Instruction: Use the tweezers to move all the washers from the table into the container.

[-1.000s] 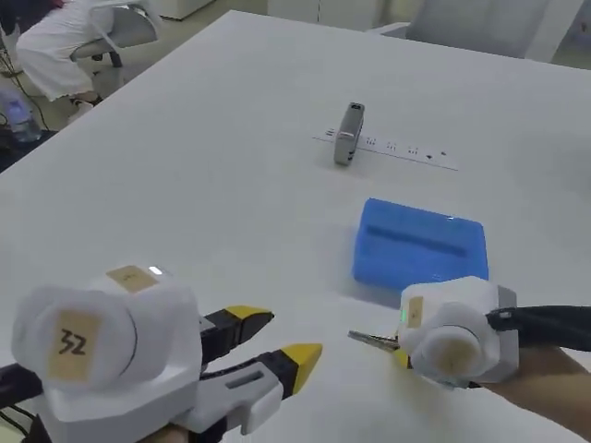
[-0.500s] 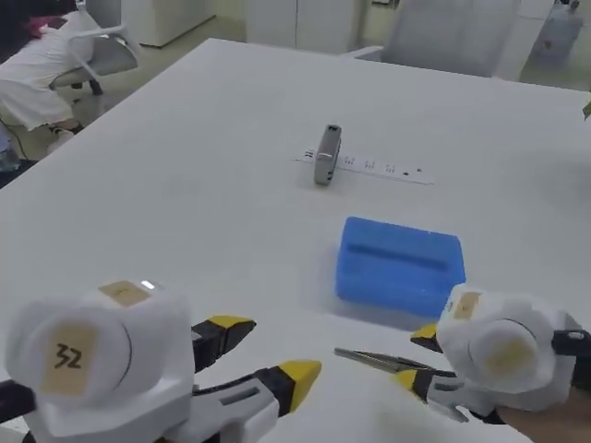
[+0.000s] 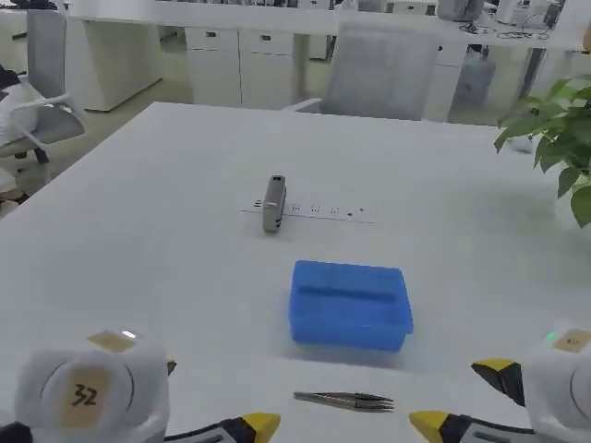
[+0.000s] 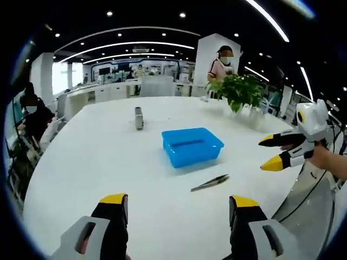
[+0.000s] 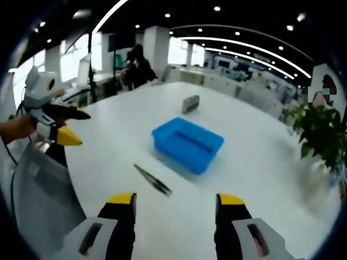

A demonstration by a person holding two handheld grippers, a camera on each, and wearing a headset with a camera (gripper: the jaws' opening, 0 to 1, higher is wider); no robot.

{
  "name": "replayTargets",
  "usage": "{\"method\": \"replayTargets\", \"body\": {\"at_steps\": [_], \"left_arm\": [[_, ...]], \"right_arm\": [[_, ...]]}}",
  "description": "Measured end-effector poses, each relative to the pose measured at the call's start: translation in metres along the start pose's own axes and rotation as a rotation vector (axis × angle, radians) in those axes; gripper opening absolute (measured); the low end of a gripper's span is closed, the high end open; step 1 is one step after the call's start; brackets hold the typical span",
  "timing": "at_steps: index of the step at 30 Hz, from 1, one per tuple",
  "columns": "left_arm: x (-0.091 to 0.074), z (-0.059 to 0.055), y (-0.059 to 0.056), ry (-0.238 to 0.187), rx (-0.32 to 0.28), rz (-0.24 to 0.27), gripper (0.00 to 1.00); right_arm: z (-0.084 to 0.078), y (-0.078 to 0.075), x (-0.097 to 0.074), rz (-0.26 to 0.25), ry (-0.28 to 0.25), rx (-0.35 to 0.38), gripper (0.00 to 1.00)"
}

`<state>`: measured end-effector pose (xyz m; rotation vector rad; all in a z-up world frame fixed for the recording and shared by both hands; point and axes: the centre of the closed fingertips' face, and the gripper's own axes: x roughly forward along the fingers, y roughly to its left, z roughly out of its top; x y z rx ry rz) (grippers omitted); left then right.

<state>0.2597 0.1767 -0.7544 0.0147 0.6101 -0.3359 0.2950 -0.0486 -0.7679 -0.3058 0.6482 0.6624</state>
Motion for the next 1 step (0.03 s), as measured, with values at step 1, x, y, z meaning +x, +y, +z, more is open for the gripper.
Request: {"method": "replayTargets", "body": {"at_steps": [1], "left_arm": [[0.0000,-0.0001,0.0010,0.002,0.001,0.003,0.80]], "right_arm": [[-0.0024,-0.0005,-0.0010,-0.001,0.003,0.013,0.63]]}}
